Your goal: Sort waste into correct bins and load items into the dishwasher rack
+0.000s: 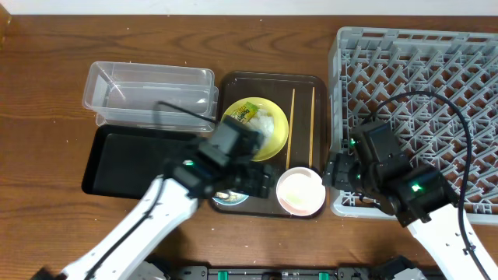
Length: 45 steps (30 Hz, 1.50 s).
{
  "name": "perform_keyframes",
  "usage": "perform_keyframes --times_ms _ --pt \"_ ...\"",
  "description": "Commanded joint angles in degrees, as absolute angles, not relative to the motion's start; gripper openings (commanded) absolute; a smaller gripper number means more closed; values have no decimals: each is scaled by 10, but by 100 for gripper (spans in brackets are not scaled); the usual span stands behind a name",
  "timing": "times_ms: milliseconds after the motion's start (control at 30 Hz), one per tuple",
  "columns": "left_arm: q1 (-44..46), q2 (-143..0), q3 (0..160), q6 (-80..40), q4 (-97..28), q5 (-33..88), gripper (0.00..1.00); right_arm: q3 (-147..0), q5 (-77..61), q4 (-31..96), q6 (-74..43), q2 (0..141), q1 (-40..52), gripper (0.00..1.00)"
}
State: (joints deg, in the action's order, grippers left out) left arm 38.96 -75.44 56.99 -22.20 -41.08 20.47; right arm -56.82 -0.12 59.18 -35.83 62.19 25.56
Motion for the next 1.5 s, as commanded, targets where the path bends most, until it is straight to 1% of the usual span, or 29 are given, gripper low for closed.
perform_keyframes --times_ms 0,33,100,200,333,367,400,600,733,833,933,1000,1100,1200,1367,1433,1467 --pt "446 -810 576 -213 -377 131 74 -570 -3 594 -368 620 244 85" --pt "460 -826 576 -213 -364 120 72 -570 -3 594 -368 620 244 85" --pt "480 -859 576 -216 -345 85 65 -570 -4 598 -368 620 244 86" --pt "485 -888 576 -231 -322 79 55 -570 -7 608 -368 620 244 86" --pt "485 -901 576 -231 -304 79 24 -570 -7 613 -363 620 244 88" --pt "485 -900 578 -232 -305 81 12 -570 -7 613 -363 620 244 88" --pt "484 -895 581 -232 -305 90 6 -570 -7 613 -363 620 244 88" --pt "447 -813 605 -232 -308 184 6 -570 -7 607 -343 620 244 89" --pt "364 -733 605 -227 -322 278 6 -570 -29 588 -303 620 244 89" --pt "271 -689 605 -210 -355 391 6 -570 -148 528 -205 619 244 87" --pt "174 -669 605 -179 -380 562 6 -570 -336 442 -112 618 244 87" --pt "121 -668 605 -176 -389 662 6 -570 -422 385 -97 618 245 87" --pt "77 -669 603 -176 -390 756 6 -570 -506 306 -97 618 251 88" --pt "64 -669 603 -176 -389 791 6 -570 -539 260 -98 618 266 88" --pt "64 -669 603 -176 -389 858 6 -570 -506 251 -98 621 292 89" --pt "64 -669 603 -176 -388 881 6 -570 -502 243 -98 622 294 88" --pt "64 -669 603 -176 -388 883 6 -570 -504 236 -98 621 294 86"
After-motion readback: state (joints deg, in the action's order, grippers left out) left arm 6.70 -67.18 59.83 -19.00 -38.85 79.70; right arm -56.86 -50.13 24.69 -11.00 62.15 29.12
